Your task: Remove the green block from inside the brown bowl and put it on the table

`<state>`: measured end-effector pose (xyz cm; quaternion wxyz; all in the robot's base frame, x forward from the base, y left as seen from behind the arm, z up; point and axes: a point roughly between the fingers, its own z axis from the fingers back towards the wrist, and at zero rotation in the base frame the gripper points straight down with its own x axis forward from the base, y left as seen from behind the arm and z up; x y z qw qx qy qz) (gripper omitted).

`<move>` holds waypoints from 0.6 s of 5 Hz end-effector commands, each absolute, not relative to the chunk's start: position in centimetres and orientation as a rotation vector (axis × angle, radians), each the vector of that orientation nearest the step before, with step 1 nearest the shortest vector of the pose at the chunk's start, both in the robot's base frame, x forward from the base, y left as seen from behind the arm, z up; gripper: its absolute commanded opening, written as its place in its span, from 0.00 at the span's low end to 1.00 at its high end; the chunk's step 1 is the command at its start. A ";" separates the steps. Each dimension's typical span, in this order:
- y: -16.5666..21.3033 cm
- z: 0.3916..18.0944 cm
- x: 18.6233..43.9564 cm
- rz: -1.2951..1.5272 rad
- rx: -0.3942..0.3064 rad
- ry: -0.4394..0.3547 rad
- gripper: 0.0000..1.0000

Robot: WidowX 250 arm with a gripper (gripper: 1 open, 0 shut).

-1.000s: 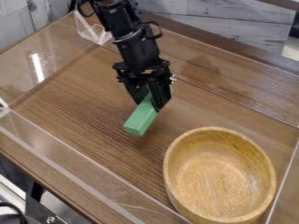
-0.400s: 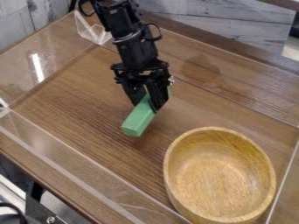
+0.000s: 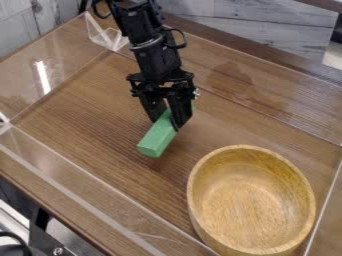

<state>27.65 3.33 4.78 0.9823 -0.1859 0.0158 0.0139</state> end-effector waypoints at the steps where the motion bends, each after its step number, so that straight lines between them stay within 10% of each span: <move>1: 3.4 5.9 28.7 0.009 -0.351 -0.004 0.00; 3: 3.3 5.8 28.6 0.008 -0.345 0.018 0.00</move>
